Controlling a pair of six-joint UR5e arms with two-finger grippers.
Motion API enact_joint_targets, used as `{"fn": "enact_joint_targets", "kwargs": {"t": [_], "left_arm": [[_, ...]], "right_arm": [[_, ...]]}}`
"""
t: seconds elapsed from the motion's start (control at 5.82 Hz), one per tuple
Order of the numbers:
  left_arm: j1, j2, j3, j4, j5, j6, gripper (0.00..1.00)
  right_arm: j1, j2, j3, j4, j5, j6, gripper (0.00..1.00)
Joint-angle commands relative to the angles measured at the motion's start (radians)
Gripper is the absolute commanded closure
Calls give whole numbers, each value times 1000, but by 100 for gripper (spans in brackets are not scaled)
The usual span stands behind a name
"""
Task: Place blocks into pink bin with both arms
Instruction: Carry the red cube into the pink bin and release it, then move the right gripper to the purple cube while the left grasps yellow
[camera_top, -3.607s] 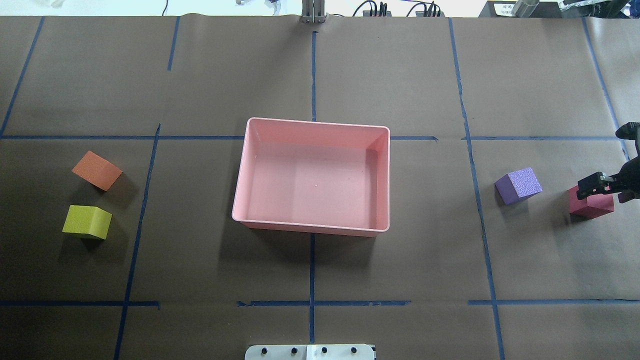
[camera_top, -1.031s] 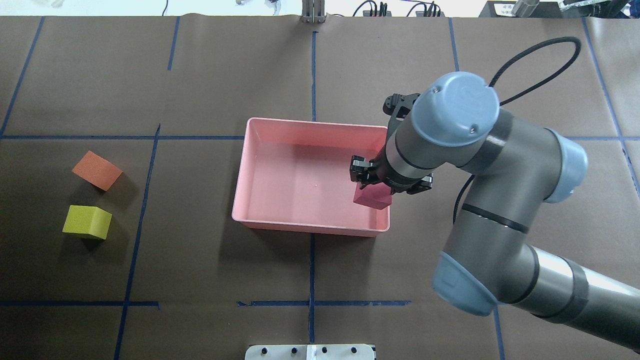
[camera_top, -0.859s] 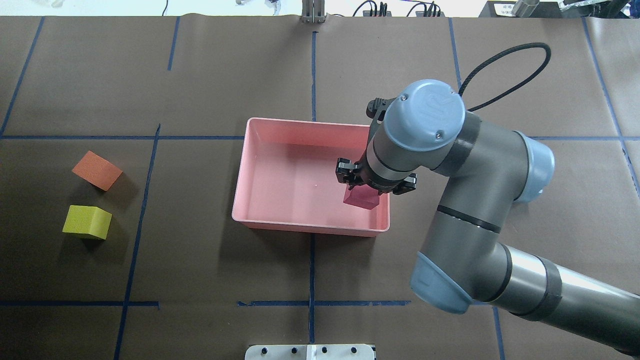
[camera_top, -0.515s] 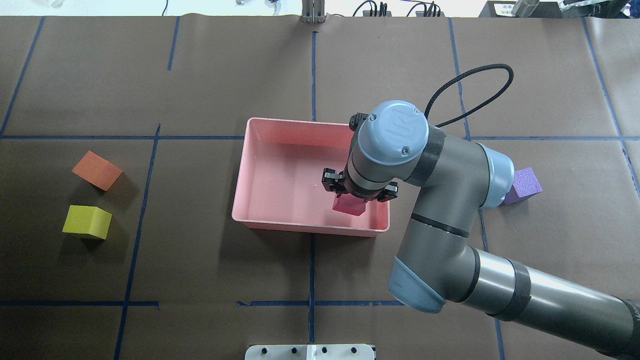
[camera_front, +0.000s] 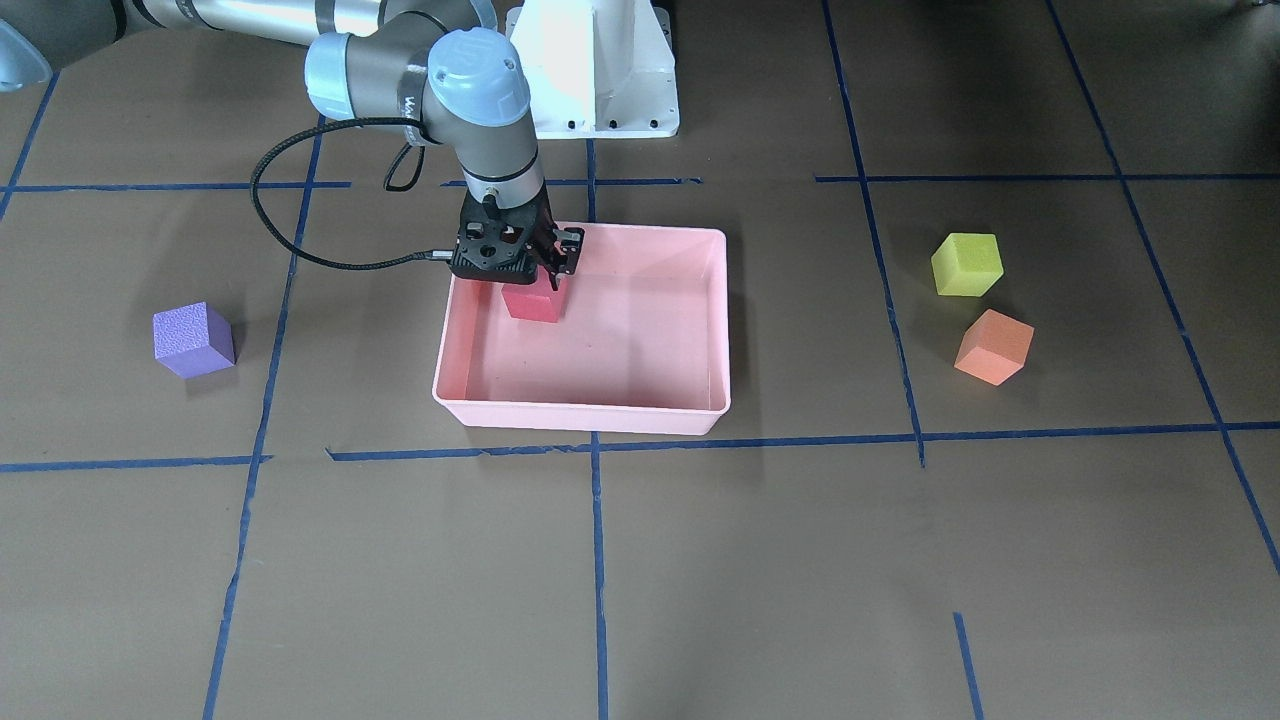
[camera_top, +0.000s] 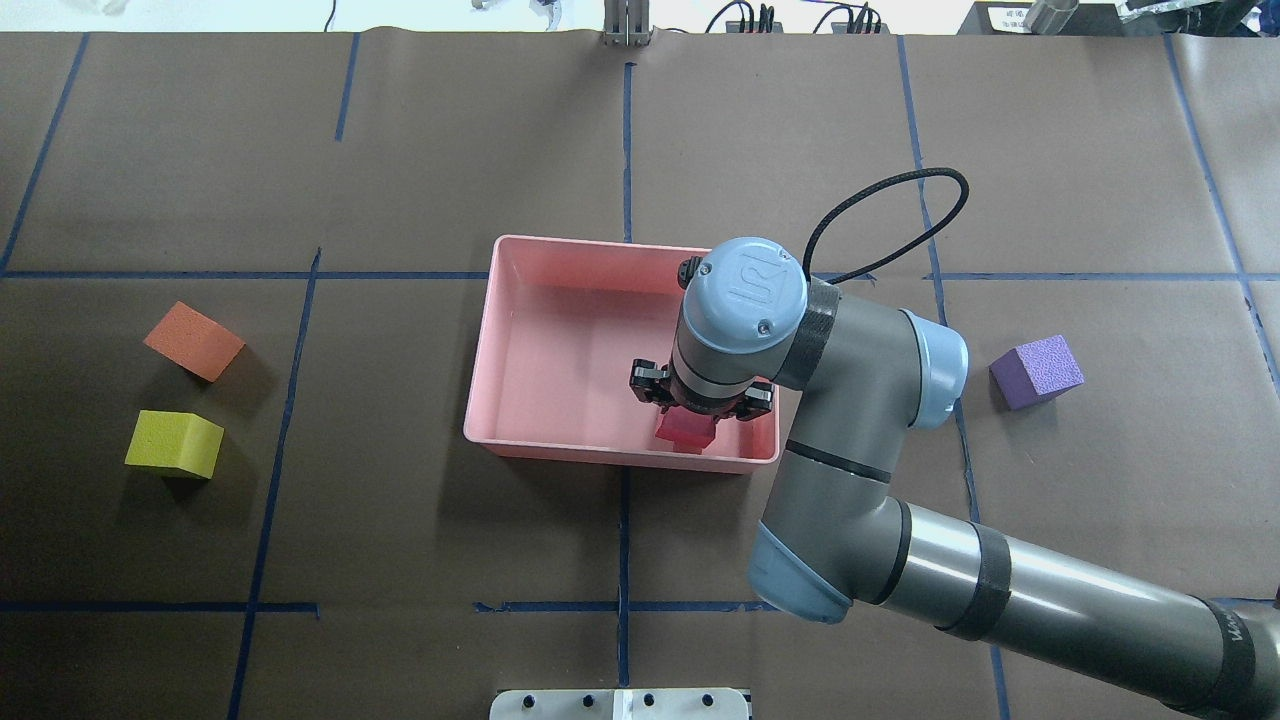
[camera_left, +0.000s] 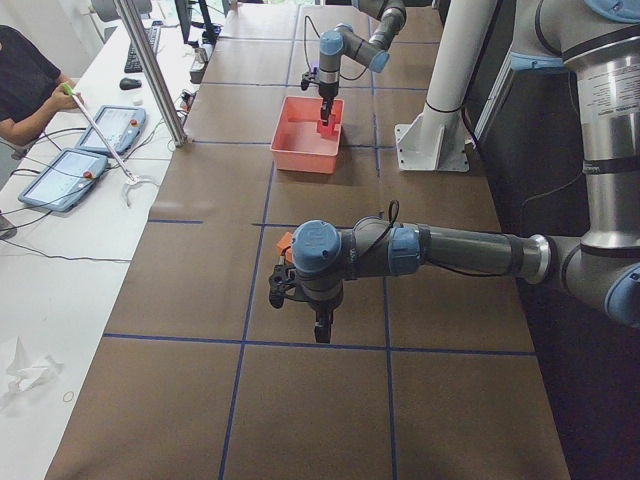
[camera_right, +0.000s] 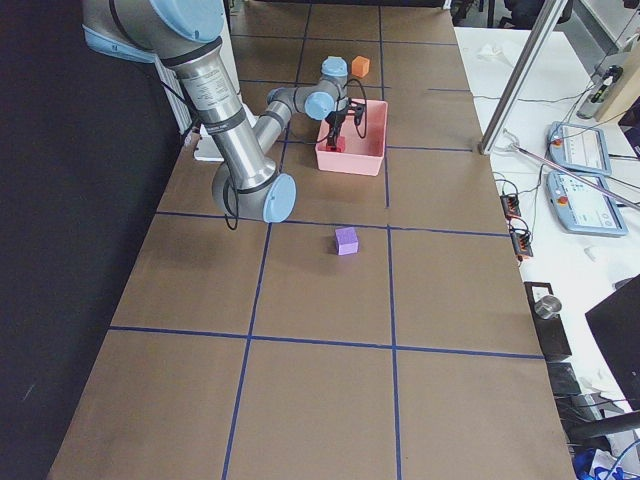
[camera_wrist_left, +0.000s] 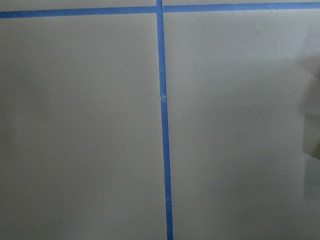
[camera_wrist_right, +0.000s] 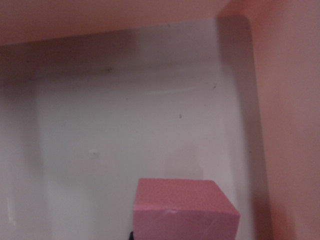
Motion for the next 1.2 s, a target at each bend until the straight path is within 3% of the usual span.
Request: {"fn": "enact_joint_targets", "kwargs": {"t": [0.0,0.17,0.34,0.52,0.69,1.03], "left_arm": [[65,-3,1,-62,-76,-67,0],[139,-11,1,-164,-75,-214,0],[208,-11,1,-310,-67,-395,0],[318,-14,1,-478,-43,-607,0],[415,-31,1,-573,41,-803,0],[628,-129,-1,-580,176,-1118,0]], "right_arm": [[-1,19,1,-5,3,-6,0],[29,7,72,-8,12,-8,0],[75,-4,191,-139,32,-9,0],[115,-104,358,-176,50,-34,0],[173,-231,468,-174,122,-137,0],[268,-402,551,-171,189,-286,0]]}}
